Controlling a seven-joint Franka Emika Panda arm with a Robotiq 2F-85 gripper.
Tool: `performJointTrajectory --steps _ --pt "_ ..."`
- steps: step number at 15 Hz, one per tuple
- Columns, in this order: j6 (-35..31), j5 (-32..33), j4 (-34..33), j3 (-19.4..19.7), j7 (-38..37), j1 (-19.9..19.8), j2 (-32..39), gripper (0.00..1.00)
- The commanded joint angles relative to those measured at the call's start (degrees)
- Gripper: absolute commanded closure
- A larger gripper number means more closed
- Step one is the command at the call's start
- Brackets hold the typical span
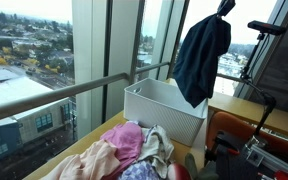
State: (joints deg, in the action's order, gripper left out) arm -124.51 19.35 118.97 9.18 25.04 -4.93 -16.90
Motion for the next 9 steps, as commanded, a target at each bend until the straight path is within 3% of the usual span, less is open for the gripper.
performJointTrajectory --steps 1,9 --pt "-3.3 0.3 3.6 -1.7 -2.1 0.7 1.6 0.99" --pt "-7.8 0.0 11.3 -4.8 -4.8 2.6 5.9 0.99"
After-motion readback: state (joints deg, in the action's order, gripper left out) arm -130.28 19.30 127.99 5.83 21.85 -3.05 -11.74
